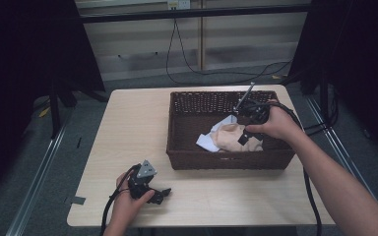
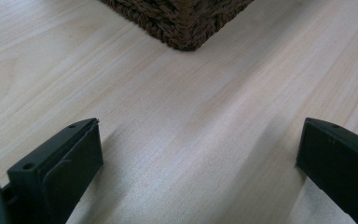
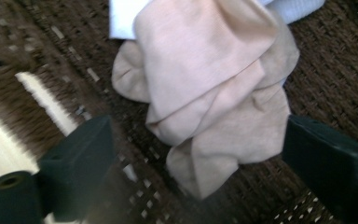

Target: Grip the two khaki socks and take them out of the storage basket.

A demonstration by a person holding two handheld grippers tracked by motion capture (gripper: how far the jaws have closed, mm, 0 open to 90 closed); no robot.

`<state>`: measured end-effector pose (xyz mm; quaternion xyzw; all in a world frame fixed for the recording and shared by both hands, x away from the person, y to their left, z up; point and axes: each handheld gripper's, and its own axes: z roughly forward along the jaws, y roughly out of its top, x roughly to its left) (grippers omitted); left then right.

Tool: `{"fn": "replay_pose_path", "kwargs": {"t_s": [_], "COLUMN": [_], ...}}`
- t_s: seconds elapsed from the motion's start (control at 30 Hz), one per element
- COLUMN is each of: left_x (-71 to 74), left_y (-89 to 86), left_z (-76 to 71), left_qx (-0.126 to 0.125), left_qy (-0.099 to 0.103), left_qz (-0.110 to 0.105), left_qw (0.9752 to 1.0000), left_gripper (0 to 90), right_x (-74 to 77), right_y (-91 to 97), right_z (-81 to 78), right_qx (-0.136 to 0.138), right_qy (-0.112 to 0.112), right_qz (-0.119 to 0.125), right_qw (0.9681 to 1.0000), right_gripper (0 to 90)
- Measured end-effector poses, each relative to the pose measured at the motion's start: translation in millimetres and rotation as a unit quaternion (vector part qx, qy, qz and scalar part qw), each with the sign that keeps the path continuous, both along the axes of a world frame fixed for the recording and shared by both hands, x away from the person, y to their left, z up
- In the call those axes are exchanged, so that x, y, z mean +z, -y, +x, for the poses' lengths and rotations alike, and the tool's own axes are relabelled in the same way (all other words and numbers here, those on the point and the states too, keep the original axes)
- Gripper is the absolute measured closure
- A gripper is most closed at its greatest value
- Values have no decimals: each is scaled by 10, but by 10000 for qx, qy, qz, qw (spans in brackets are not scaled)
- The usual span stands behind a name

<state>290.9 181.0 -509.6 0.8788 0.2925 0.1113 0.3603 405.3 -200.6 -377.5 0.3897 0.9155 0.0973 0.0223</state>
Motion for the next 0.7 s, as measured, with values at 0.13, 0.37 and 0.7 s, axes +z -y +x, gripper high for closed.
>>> {"fn": "replay_pose_path", "kwargs": {"t_s": [0.13, 0.37, 0.7], "left_x": [-1, -1, -3], "left_y": [0, 0, 2], "left_z": [0, 0, -2], "left_qx": [0, 0, 10], "left_qy": [4, 4, -15], "left_qz": [-3, -2, -23], "left_qw": [10000, 10000, 10000], "left_gripper": [0, 0, 0], "right_x": [-128, -306, -418], "right_y": [-6, -14, -93], "right_z": [92, 145, 180], "right_qx": [-90, 17, 117], "right_qy": [-118, -287, -347], "right_qz": [161, 213, 334], "right_qw": [9998, 9994, 9988], "right_gripper": [314, 454, 520]}}
